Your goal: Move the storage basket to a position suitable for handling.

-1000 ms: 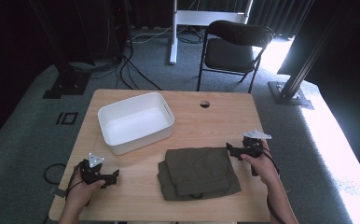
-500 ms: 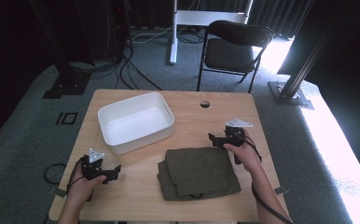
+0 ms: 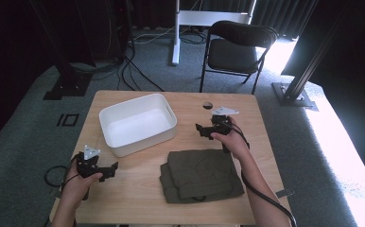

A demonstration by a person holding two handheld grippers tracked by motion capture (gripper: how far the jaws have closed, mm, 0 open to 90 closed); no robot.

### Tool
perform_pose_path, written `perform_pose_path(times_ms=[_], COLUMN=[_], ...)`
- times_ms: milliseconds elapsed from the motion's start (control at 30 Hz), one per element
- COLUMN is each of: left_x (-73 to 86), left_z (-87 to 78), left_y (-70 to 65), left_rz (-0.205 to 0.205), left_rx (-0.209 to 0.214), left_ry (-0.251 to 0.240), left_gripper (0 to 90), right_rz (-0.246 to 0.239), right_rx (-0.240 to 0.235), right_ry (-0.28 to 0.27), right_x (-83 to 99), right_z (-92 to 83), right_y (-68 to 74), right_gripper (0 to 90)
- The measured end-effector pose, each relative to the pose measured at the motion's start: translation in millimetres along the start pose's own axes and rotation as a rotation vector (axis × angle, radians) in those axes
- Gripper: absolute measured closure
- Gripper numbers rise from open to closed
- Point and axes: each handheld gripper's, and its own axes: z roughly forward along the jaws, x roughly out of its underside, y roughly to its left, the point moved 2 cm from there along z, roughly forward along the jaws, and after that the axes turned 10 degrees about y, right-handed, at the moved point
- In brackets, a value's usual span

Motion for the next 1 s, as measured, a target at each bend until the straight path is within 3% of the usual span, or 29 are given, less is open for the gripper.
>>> perform_pose_path(times_ms=[200,567,733,1000], left_x=[-4.8,-26.5,-37.6,-55.2], left_z=[-9.4,-25.2,-34.0,-33.2], left_y=[4.3,8.9,11.9,15.8], left_rz=[-0.011,0.008,0.014,-0.019], left_rx=[0.007,0.018,0.011,0.019], left_ry=[-0.022,-0.068,-0.091,-0.107], left_gripper=[1.3,1.3,1.3,1.3], right_rz=[-0.004,-0.019,-0.039,-0.042], right_rx=[-0.01,-0.035,-0.045,-0.042], right_ry=[-0.008,-0.026,-0.009,0.015], right_x=[-11.9,-44.4,-59.5,-70.0], right_z=[6.3,17.7,31.8,51.5], right_y=[8.5,31.2,42.7,51.9], right_gripper=[11.7,11.7,11.7,11.7])
